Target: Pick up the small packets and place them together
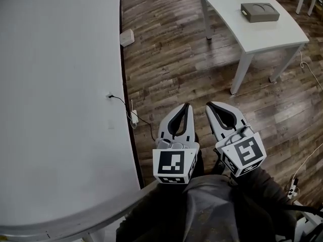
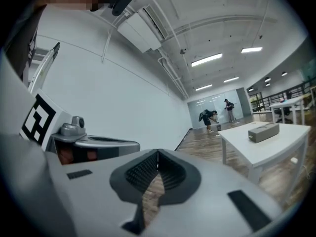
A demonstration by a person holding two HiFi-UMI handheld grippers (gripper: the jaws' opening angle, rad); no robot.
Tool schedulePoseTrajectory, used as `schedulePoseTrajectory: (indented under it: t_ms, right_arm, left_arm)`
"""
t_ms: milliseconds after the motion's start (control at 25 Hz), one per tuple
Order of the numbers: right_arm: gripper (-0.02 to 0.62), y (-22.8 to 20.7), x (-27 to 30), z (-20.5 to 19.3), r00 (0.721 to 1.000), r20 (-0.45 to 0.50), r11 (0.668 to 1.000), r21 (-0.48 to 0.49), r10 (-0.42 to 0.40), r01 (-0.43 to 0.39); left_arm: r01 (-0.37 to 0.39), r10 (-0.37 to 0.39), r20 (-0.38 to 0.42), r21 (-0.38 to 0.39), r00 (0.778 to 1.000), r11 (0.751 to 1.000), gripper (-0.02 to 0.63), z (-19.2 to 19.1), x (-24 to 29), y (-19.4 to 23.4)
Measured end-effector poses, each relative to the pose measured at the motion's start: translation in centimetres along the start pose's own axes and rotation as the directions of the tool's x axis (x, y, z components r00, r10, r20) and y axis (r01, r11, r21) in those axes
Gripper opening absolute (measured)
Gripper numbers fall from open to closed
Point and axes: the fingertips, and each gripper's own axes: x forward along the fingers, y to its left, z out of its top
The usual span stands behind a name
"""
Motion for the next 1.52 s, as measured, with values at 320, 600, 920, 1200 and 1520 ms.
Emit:
schedulePoseTrajectory:
  t_ms: [320,600,920,1200,1520]
  right_arm:
    - [0.005,-1.2,10.1,0.7,0.999,-0.048,1.000,-0.024,0.019,-0.020]
    - [0.005,-0.8,17.7,2.2,0.998,-0.057,0.999,-0.036,0.008,-0.010]
    - [0.005,0.6,23.0,3.1,0.998,-0.062,0.998,-0.052,0.027,-0.030]
    - [0.005,0.5,25.7,3.9,0.997,-0.058,0.996,-0.065,0.054,-0.058]
    - [0.005,-6.4,31.5,3.4,0.998,-0.044,0.999,0.015,0.050,-0.050]
  left_arm:
    - [0.012,-0.011,0.026,-0.028,1.000,1.000,0.003,1.7,6.0,8.6]
    - [0.020,-0.018,0.052,-0.038,0.998,0.999,0.003,3.1,8.5,15.9]
    - [0.017,-0.013,0.066,-0.059,0.998,0.998,0.003,3.1,9.5,20.9]
    - [0.005,0.001,0.072,-0.075,0.997,0.997,0.003,3.2,11.2,23.2]
    - [0.024,-0.025,-0.008,-0.037,1.000,0.999,0.003,3.0,19.5,24.3]
